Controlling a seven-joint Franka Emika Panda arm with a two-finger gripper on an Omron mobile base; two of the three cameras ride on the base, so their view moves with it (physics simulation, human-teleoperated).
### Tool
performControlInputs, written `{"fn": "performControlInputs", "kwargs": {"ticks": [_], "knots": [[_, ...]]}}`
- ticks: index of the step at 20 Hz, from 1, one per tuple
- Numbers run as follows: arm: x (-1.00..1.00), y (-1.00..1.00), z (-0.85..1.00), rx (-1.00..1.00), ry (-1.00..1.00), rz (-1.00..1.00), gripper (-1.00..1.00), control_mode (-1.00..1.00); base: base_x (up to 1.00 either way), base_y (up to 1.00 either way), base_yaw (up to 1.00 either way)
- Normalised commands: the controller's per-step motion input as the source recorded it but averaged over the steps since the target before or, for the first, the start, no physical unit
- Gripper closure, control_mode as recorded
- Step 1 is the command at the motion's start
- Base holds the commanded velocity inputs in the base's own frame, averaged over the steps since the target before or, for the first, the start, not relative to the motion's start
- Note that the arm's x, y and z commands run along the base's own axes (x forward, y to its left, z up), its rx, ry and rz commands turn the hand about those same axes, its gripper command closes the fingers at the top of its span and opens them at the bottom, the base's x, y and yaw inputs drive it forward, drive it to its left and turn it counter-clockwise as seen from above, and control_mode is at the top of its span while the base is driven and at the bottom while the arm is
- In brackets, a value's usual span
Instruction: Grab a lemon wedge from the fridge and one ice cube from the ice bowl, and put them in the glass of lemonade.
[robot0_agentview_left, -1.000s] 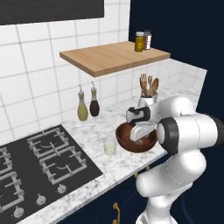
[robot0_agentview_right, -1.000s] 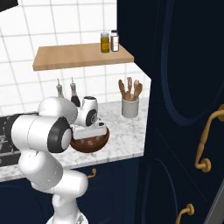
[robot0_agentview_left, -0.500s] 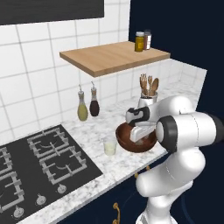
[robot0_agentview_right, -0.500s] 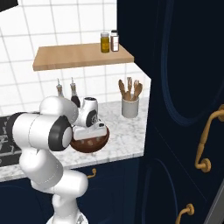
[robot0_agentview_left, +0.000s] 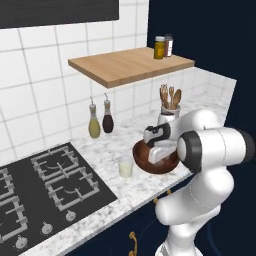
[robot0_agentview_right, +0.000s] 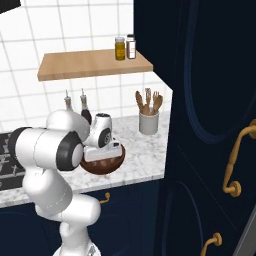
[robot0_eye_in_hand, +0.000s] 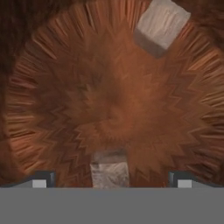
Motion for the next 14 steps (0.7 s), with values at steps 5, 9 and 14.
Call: {"fn": "performControlInputs", "kwargs": {"ticks": [5, 9, 14], "knots": [[0.0, 0.0, -0.24, 0.0, -0.08, 0.0, -1.0, -1.0, 0.0, 0.0, 0.0], [-0.01, 0.0, -0.02, 0.0, -0.01, 0.0, -1.0, -1.0, 0.0, 0.0, 0.0], [-0.11, -0.01, -0.01, 0.0, -0.01, 0.0, -1.0, -1.0, 0.0, 0.0, 0.0]]}}
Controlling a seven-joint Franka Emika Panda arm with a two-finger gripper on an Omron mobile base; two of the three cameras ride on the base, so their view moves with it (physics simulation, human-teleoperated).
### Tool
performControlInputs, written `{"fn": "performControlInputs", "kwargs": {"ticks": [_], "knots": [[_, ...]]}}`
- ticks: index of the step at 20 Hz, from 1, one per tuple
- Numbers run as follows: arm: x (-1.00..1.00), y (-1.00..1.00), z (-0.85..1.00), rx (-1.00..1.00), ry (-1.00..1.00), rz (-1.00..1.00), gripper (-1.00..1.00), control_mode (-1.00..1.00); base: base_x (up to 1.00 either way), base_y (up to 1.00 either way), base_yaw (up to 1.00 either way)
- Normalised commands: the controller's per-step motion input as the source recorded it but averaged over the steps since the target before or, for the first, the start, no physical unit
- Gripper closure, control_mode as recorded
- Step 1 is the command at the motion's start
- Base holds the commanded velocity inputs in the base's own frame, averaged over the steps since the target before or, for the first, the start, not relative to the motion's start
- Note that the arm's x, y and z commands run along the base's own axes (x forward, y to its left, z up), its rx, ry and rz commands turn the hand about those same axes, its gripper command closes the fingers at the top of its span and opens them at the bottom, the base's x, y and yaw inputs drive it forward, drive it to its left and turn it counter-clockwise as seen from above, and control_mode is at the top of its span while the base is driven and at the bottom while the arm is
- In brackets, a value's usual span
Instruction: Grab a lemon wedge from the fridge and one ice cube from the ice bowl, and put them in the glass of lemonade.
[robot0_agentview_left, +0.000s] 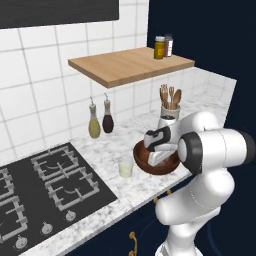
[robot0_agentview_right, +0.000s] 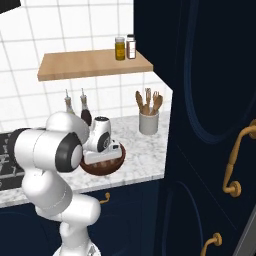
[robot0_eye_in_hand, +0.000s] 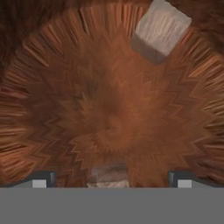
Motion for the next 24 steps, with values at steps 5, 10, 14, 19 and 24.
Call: {"fn": "performControlInputs", "kwargs": {"ticks": [5, 10, 14, 19, 24], "knots": [[-0.03, 0.0, -0.01, 0.0, 0.0, 0.0, -1.0, -1.0, 0.0, 0.0, 0.0], [0.0, 0.0, -0.21, 0.0, 0.0, 0.0, -1.0, -1.0, 0.0, 0.0, 0.0], [0.0, 0.0, 0.0, 0.0, 0.0, 0.0, 1.0, -1.0, 0.0, 0.0, 0.0], [0.0, 0.0, 0.0, 0.0, 0.0, 0.0, 1.0, -1.0, 0.0, 0.0, 0.0], [0.0, 0.0, 0.0, 0.0, 0.0, 0.0, 1.0, -1.0, 0.0, 0.0, 0.0]]}}
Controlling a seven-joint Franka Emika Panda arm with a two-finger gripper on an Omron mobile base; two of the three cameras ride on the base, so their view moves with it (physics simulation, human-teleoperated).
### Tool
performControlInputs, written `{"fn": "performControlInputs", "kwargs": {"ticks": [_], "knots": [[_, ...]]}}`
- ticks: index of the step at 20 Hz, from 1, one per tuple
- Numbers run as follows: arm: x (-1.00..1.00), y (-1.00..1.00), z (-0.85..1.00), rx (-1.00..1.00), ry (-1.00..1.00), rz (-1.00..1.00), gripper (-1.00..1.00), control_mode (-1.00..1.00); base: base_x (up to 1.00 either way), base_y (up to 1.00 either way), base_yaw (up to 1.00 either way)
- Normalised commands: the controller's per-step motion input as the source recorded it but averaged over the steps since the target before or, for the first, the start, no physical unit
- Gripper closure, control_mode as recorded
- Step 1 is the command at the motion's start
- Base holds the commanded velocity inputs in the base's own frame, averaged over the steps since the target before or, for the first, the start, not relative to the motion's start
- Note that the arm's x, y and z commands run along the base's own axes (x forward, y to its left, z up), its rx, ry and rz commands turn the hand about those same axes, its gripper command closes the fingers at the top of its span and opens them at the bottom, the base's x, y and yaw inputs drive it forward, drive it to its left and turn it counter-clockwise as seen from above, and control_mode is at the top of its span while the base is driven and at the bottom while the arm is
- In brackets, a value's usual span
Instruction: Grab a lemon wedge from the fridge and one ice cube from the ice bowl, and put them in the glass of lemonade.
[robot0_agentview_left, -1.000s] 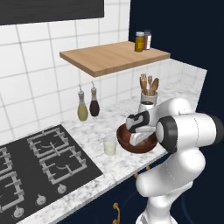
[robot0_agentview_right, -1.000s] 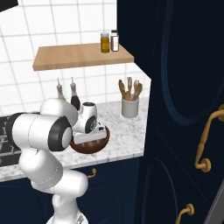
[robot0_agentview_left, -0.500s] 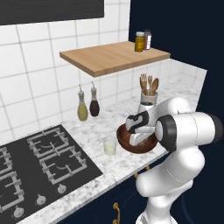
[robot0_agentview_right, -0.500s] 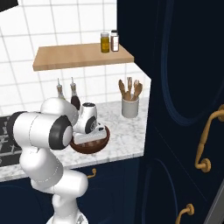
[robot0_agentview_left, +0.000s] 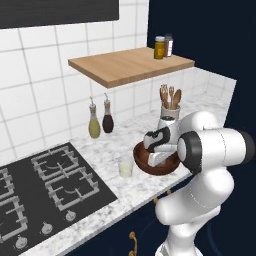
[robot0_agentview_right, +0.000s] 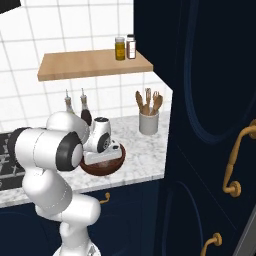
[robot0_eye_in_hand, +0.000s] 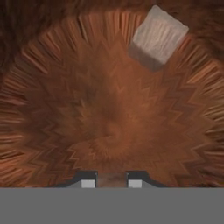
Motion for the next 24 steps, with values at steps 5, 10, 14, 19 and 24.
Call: {"fn": "performControlInputs", "kwargs": {"ticks": [5, 10, 14, 19, 24], "knots": [[0.0, 0.0, 0.01, 0.0, 0.0, 0.0, 1.0, -1.0, 0.0, 0.0, 0.0], [0.0, 0.0, 0.35, 0.05, -0.12, 0.0, 1.0, -1.0, 0.0, 0.0, 0.0], [0.0, 0.0, 0.33, 0.05, -0.1, 0.0, 1.0, -1.0, 0.0, 0.0, 0.0], [-0.04, 0.0, 0.38, 0.06, -0.09, 0.0, 1.0, -1.0, 0.0, 0.0, 0.0], [-0.01, 0.12, 0.65, 0.05, 0.0, 0.04, 1.0, -1.0, 0.0, 0.0, 0.0]]}}
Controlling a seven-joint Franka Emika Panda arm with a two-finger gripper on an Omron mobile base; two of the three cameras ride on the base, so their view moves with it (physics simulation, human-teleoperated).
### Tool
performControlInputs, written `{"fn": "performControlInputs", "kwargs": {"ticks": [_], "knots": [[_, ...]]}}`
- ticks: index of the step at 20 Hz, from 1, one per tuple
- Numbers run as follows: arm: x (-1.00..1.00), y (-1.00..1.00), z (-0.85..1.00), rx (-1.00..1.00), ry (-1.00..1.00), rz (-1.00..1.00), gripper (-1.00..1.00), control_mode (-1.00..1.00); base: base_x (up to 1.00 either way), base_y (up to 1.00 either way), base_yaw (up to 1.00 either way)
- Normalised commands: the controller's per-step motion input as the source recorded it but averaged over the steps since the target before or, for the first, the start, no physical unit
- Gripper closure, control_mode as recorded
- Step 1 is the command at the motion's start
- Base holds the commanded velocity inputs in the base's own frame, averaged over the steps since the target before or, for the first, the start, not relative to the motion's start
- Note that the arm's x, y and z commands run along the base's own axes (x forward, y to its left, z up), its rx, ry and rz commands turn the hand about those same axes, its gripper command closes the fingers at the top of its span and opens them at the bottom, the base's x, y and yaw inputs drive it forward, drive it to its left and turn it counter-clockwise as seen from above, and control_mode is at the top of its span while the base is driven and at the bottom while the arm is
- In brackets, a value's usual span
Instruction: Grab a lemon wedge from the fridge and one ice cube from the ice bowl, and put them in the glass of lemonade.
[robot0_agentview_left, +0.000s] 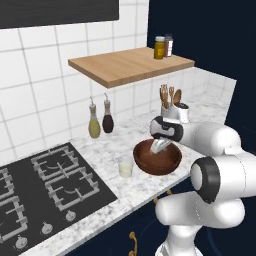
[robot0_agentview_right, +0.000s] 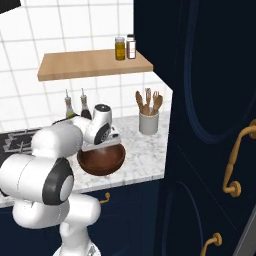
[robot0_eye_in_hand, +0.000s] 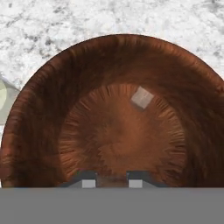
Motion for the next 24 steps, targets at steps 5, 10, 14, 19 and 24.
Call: {"fn": "performControlInputs", "kwargs": {"ticks": [5, 10, 14, 19, 24], "knots": [[0.0, 0.75, 0.52, 0.0, -0.02, 0.1, 1.0, -1.0, 0.0, 0.0, 0.0], [0.05, 1.0, 0.08, 0.0, -0.05, 0.11, 1.0, -1.0, 0.0, 0.0, 0.0], [0.02, 0.43, -0.01, -0.09, 0.0, 0.0, 1.0, -1.0, 0.0, 0.0, 0.0], [0.0, 0.3, -0.08, -0.03, 0.0, 0.0, 1.0, -1.0, 0.0, 0.0, 0.0], [0.0, 0.15, -0.01, 0.0, 0.0, 0.0, 1.0, -1.0, 0.0, 0.0, 0.0]]}}
